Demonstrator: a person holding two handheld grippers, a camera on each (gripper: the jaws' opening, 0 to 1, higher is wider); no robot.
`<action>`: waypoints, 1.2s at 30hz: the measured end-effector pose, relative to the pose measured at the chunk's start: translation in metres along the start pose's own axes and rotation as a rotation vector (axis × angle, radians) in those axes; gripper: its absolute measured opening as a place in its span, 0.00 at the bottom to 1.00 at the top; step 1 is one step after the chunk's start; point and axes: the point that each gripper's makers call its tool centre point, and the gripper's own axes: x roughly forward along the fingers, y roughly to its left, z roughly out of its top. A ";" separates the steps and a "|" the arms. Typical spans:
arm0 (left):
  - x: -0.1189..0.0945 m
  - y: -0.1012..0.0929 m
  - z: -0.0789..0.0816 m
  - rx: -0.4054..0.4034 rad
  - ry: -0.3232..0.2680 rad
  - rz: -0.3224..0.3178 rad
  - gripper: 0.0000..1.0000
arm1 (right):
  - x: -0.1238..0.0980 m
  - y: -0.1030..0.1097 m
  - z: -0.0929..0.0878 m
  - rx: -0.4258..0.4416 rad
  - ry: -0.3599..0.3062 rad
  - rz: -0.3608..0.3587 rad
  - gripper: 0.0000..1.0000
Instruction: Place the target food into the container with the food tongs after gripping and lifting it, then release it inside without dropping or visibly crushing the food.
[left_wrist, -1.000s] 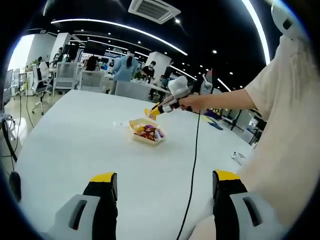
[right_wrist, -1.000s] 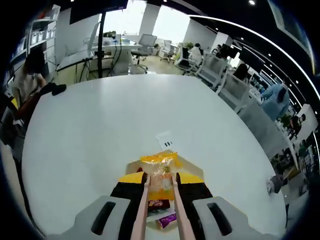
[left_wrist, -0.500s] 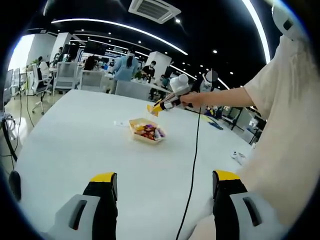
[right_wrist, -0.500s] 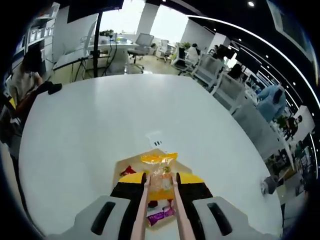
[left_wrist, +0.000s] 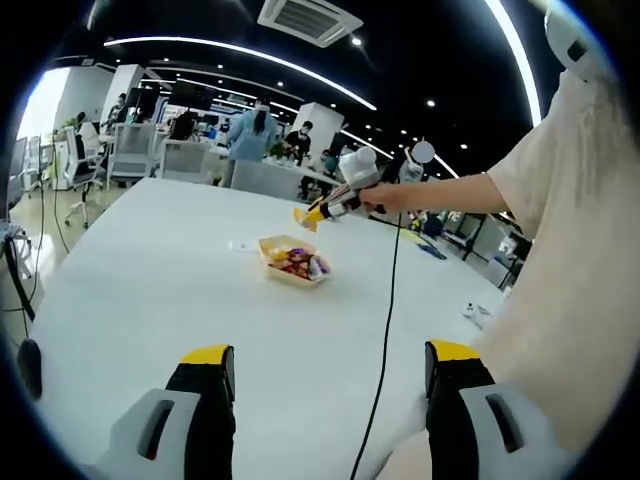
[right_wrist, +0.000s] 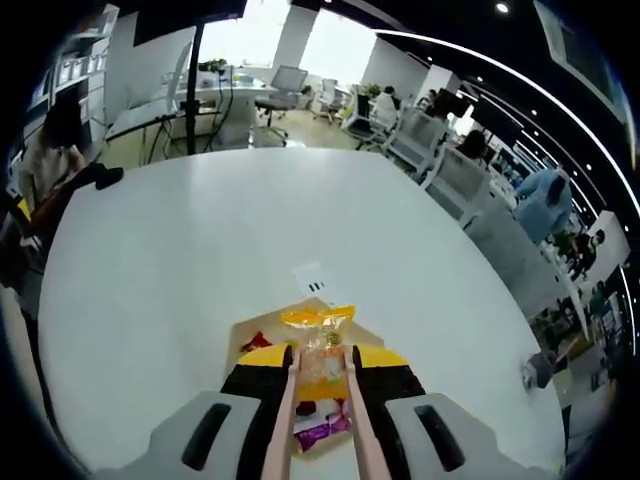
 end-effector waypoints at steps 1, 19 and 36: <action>0.000 0.000 0.000 -0.002 0.000 0.000 0.77 | 0.000 0.000 0.000 -0.008 0.002 -0.004 0.23; 0.000 -0.001 0.000 -0.003 -0.002 0.002 0.77 | -0.001 -0.001 -0.014 0.014 0.024 -0.016 0.25; 0.003 -0.001 0.000 -0.002 0.000 -0.006 0.77 | -0.003 0.000 -0.017 0.022 0.029 -0.015 0.25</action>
